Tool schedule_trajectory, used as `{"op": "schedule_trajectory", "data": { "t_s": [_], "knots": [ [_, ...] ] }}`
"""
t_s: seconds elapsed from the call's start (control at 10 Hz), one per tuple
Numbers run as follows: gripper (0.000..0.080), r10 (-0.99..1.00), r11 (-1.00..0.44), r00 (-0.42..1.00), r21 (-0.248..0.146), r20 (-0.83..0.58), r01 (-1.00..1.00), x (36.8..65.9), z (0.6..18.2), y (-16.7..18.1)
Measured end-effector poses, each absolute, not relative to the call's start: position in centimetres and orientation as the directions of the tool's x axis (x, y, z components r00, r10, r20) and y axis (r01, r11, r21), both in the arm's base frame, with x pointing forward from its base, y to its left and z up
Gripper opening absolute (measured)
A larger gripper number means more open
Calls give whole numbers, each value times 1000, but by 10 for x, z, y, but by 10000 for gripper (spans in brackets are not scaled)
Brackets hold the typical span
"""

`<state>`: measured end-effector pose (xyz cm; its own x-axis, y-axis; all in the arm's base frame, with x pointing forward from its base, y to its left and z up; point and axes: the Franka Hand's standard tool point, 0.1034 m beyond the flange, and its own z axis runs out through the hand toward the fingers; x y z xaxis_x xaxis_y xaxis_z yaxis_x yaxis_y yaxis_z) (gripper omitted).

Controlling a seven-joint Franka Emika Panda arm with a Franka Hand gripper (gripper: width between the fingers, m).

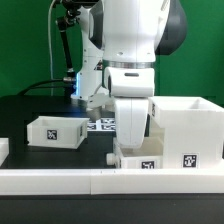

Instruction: Assemble drawer

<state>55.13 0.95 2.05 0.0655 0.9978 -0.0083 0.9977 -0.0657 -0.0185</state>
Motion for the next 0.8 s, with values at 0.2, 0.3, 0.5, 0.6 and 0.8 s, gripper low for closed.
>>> {"op": "schedule_trajectory", "data": {
  "t_s": [0.2, 0.3, 0.5, 0.6, 0.8],
  "knots": [
    [646, 997, -81, 81, -15, -15, 997, 555, 40, 9],
    [649, 996, -84, 84, -25, -21, 996, 556, 52, 7],
    [649, 997, -72, 71, -43, -30, 996, 564, 65, -6],
    [649, 999, -36, 35, -55, -30, 998, 571, 69, -18],
    [649, 1000, 5, -7, -85, -23, 996, 587, 57, -34]
  ]
}}
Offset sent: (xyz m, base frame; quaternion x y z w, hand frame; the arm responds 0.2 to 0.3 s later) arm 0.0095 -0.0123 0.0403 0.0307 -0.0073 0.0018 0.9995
